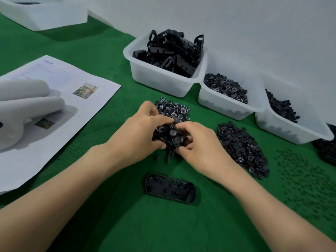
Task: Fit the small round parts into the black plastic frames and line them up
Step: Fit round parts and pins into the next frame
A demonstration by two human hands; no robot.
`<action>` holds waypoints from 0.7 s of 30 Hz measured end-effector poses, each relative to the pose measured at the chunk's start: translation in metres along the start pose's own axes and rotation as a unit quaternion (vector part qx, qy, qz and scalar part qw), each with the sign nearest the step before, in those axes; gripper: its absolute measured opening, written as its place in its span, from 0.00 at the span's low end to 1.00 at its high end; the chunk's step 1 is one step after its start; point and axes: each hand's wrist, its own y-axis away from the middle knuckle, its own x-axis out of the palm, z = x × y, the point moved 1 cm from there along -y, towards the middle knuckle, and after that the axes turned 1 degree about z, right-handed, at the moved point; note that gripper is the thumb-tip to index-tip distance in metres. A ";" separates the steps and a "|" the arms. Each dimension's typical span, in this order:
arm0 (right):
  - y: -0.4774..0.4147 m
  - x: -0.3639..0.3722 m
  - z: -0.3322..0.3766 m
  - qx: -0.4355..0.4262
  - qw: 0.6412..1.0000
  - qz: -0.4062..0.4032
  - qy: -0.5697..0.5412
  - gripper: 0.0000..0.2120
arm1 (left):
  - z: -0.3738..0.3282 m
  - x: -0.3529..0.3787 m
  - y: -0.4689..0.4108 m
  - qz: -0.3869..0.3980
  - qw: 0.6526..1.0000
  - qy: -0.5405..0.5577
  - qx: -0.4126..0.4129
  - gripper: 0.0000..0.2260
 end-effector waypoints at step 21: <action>0.056 0.004 -0.016 -0.056 0.993 -0.087 -0.055 0.07 | 0.004 -0.011 0.072 0.015 0.983 0.181 0.003 0.05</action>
